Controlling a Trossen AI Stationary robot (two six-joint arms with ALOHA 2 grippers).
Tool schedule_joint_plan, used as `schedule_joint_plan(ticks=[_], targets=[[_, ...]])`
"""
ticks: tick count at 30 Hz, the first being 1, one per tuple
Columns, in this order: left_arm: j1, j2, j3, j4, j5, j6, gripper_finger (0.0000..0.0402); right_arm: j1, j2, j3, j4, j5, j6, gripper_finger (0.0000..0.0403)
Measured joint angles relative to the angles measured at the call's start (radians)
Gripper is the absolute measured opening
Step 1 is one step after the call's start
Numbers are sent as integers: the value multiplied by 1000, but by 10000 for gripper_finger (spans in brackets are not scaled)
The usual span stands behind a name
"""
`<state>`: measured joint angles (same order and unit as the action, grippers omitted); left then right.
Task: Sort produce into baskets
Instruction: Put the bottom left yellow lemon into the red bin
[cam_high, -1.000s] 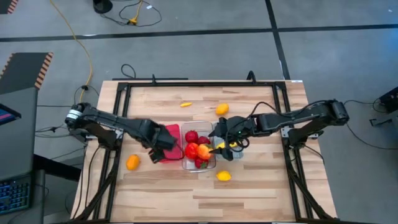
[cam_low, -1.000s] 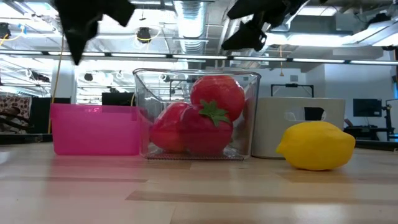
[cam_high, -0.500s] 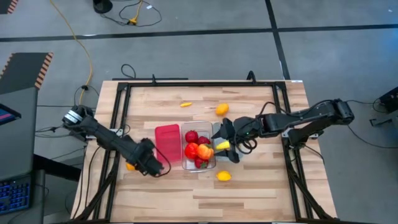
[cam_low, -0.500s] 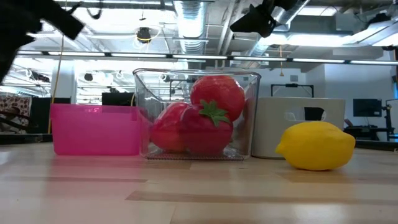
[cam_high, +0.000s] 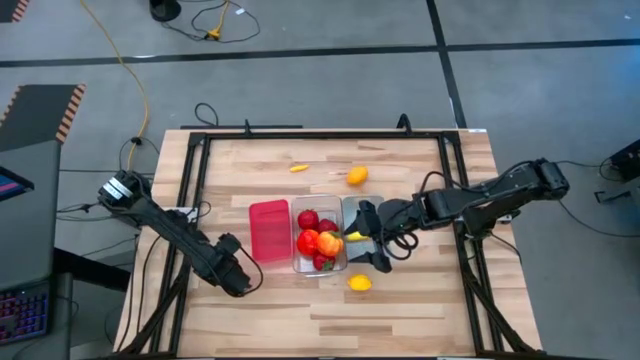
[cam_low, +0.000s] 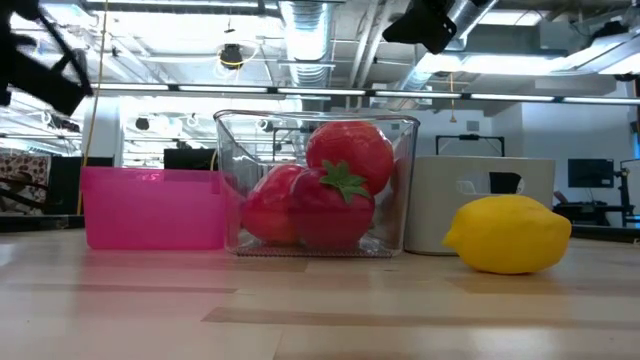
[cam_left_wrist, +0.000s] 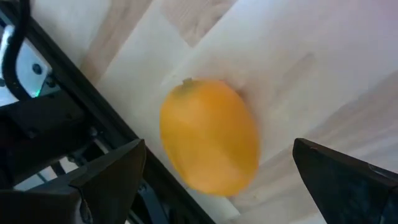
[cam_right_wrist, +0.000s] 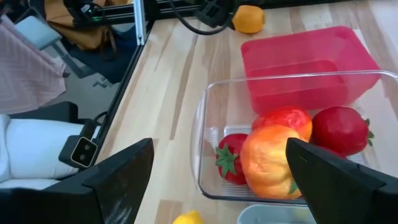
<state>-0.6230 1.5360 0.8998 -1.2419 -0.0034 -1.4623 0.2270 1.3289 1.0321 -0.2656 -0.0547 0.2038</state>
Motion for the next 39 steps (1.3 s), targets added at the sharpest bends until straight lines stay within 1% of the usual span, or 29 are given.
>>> schedule_joint_plan(ticks=[7,10,13,19,22,27,31,34,39], targets=[[-6,0,-101,106,4,-2,393,31,0,0,-4,0,0,391],[-6,0,-126,155,8,1,384,49,0,0,-4,0,37,391],[-6,1,-139,175,26,2,360,64,0,0,-8,0,91,391],[-6,1,-139,188,35,23,298,100,0,0,-54,0,172,391],[-6,1,-137,187,43,36,277,116,0,0,-88,0,236,391],[-6,1,-98,186,40,84,268,146,0,0,-127,1,301,391],[-6,1,-41,183,25,118,266,169,0,-12,-136,5,328,391],[-6,1,20,169,25,161,265,187,0,-31,-141,18,350,391],[-6,1,153,127,25,233,266,214,1,-46,-177,36,444,391]])
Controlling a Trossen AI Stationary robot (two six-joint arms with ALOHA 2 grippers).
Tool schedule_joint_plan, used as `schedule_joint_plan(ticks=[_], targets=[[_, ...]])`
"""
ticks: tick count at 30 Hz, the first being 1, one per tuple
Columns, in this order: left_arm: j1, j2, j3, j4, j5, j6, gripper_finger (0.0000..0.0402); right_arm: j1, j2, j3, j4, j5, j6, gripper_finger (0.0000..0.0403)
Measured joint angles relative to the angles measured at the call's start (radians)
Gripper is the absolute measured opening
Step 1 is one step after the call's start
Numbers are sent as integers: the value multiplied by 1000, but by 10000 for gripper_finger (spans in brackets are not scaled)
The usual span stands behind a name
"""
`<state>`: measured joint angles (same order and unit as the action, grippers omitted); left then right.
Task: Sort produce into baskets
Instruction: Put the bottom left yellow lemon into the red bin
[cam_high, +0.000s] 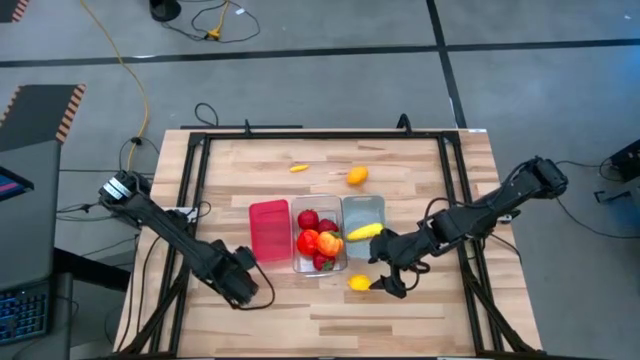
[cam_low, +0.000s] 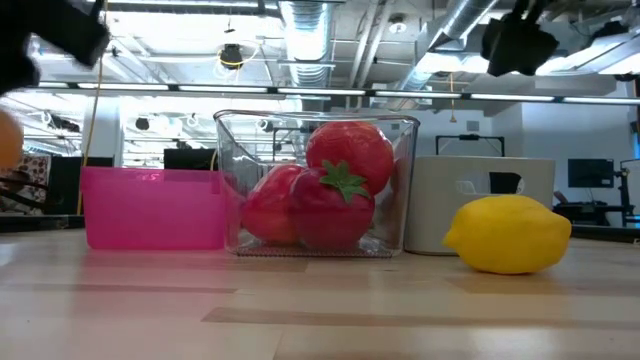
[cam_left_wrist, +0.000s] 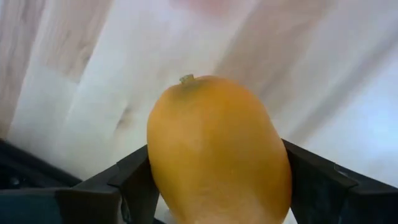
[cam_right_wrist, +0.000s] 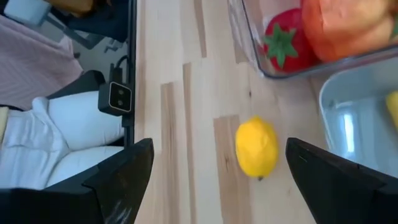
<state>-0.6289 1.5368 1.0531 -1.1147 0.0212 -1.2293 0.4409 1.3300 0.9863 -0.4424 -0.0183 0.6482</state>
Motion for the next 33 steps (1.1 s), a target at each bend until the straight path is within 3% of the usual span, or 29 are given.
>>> schedule_joint_plan(ticks=[5,12,16,26,33], targets=[[0,0,143,-11,-38,66,274,42,0,0,-6,50,33,391],[43,0,247,-9,-363,169,276,84,0,0,-7,127,33,391],[111,0,238,-8,-475,234,276,90,0,0,-6,129,33,391],[295,1,221,-25,-469,329,277,90,0,0,-6,129,32,391],[389,1,221,-38,-381,374,277,90,0,0,-7,129,32,391]])
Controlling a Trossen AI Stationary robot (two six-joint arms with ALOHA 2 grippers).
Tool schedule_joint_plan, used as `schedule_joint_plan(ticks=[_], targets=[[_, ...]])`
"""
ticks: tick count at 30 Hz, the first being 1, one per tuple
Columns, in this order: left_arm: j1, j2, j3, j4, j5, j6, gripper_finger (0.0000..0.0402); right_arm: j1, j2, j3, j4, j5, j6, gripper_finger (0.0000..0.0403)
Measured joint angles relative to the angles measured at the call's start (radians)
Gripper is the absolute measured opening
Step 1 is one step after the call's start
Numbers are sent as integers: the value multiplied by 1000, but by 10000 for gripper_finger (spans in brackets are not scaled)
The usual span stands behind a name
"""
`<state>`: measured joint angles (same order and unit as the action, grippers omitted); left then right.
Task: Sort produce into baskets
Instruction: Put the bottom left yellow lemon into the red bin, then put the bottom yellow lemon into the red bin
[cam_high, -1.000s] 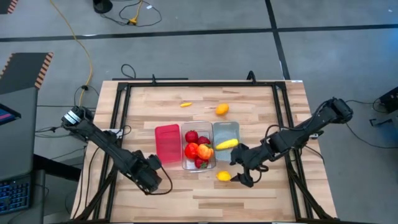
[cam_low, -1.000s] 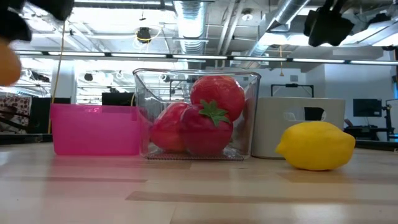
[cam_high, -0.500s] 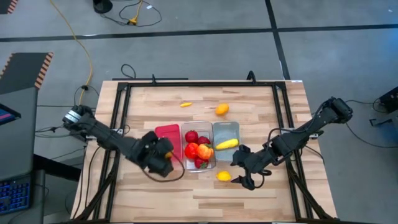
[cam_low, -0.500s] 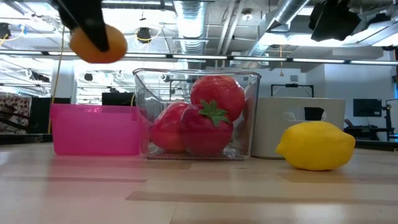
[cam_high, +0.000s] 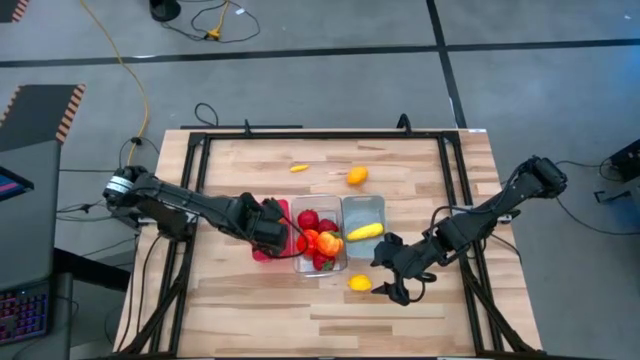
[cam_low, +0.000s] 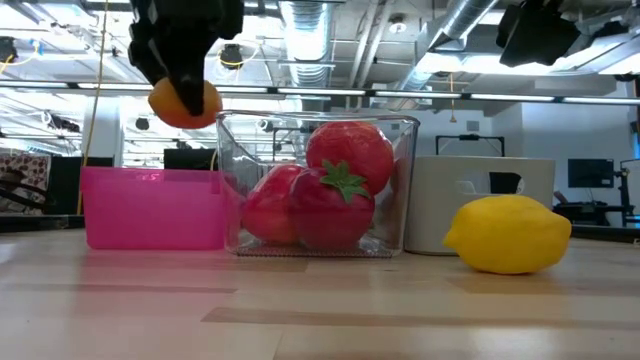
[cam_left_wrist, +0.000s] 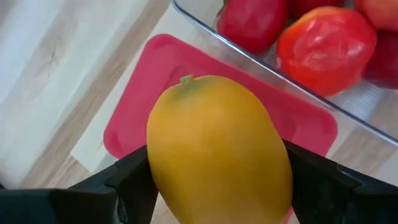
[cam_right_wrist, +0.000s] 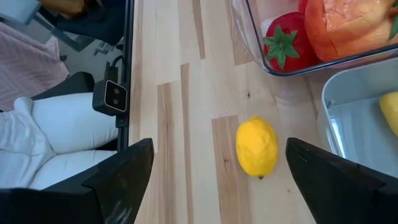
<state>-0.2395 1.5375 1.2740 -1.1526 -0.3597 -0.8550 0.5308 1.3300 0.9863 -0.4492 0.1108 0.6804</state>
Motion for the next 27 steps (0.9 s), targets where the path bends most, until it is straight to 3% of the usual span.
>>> schedule_joint_plan(ticks=[7,11,18,27], targets=[[43,0,0,0,26,56,304,2,0,0,0,0,0,391],[71,0,0,0,120,84,329,22,0,0,-1,20,1,391],[76,0,0,-1,-6,136,339,92,63,0,-11,149,0,391],[76,0,0,0,-22,160,339,124,279,0,11,193,1,391]])
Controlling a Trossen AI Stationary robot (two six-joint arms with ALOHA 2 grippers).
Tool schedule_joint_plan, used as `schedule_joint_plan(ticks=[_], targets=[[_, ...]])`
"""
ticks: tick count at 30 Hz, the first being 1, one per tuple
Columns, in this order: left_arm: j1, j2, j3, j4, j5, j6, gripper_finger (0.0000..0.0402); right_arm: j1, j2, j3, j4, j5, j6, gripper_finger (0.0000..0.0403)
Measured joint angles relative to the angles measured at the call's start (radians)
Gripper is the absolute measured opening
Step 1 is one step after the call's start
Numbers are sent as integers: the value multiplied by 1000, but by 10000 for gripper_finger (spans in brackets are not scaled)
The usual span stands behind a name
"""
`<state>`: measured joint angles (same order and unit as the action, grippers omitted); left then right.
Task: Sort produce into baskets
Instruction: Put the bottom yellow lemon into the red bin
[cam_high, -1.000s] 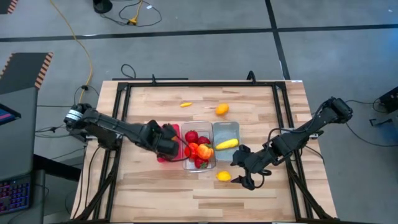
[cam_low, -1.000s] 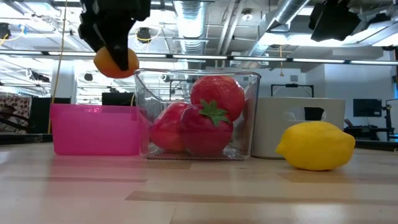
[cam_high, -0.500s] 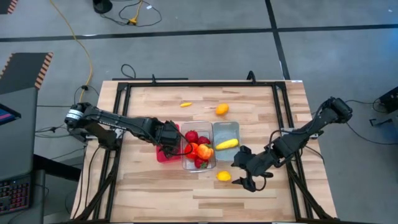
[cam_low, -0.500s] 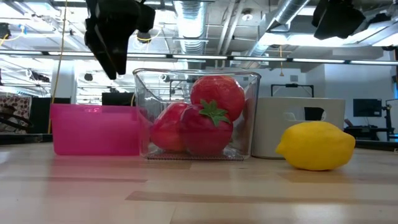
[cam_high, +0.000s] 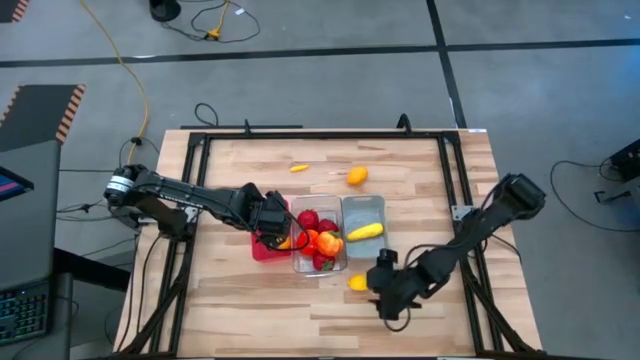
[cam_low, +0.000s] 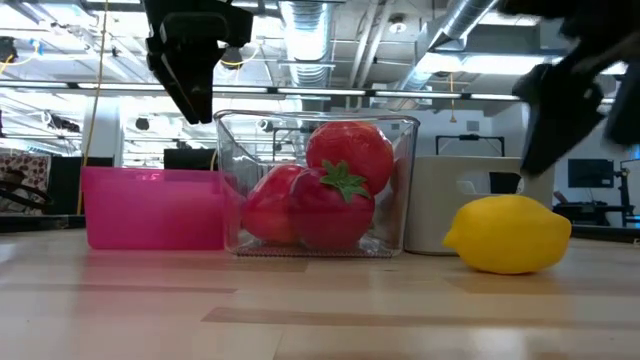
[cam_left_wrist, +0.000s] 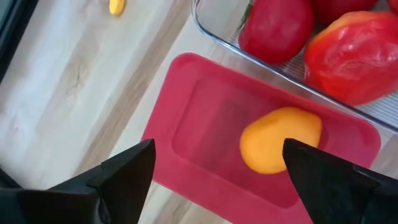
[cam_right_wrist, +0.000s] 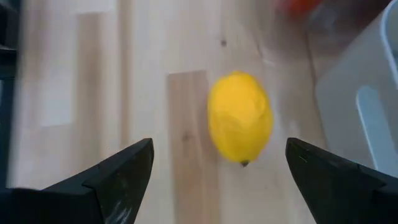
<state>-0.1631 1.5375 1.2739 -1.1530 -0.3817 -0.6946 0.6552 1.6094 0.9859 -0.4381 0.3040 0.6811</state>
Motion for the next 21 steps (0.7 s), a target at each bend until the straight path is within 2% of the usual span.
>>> schedule_joint_plan(ticks=[11,21], targets=[[0,0,0,0,3,20,339,-18,191,44,4,68,27,354],[0,0,0,0,2,45,339,-23,229,75,13,65,29,273]])
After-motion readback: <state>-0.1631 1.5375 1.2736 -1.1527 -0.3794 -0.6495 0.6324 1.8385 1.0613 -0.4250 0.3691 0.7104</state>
